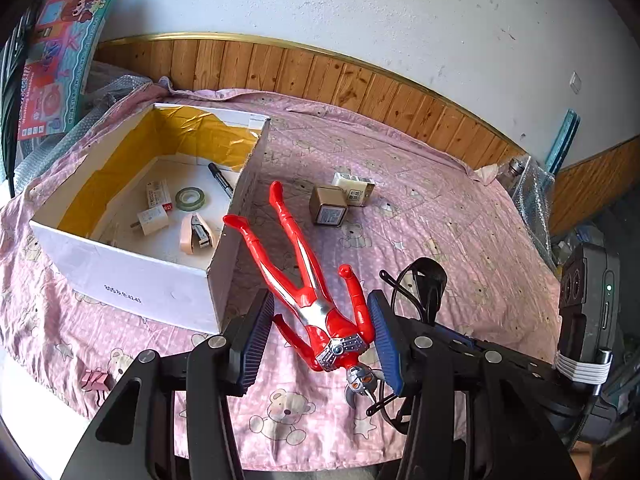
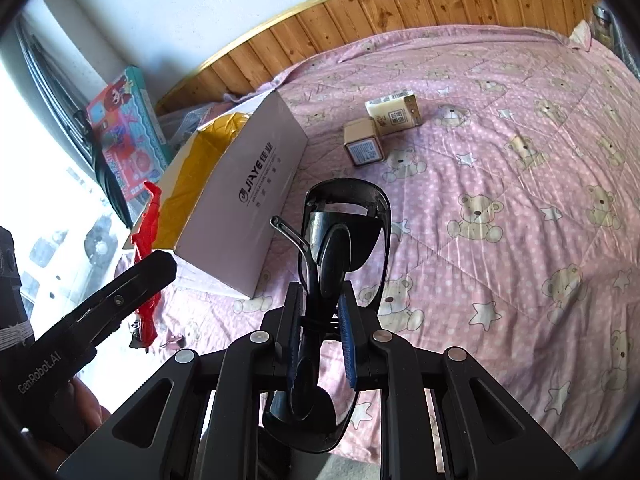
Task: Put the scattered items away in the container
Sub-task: 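Carry the red figure and black glasses with both tools over the cardboard box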
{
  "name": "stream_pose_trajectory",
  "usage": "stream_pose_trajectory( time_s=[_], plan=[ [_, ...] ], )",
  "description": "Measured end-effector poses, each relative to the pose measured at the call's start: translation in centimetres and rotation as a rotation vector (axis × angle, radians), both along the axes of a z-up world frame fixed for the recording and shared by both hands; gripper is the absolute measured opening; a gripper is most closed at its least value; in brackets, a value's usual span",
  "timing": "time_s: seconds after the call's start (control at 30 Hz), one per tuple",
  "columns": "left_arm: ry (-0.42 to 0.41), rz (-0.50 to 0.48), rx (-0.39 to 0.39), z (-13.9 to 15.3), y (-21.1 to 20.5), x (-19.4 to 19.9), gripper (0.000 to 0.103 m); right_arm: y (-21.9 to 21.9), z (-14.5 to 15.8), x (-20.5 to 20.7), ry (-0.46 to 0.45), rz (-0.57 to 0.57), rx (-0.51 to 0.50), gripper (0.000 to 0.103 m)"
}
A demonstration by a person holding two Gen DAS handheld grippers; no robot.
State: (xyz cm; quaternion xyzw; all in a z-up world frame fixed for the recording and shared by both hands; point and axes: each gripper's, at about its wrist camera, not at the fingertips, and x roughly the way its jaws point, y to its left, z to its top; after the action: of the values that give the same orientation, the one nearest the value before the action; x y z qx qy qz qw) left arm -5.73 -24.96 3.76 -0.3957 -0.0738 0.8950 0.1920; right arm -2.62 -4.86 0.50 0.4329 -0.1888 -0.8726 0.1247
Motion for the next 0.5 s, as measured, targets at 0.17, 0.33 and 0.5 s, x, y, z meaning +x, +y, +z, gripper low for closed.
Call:
stream_pose_trajectory(
  time_s=[0.17,0.33,0.5],
  plan=[
    [0.020,0.027,-0.024,0.8,-0.8,0.3,0.050,-1.1,0.9,0.4,0.023,0.023,0.010,0.018],
    [0.051,0.084,-0.060,2.0,-2.4,0.0,0.050,-2.7,2.1,0.5,0.052,0.062,0.006,0.018],
    [0.070,0.114,-0.062,2.8,-3.9,-0.3,0.050,-4.1,3.1,0.4,0.076,0.094,0.007,0.018]
  ],
)
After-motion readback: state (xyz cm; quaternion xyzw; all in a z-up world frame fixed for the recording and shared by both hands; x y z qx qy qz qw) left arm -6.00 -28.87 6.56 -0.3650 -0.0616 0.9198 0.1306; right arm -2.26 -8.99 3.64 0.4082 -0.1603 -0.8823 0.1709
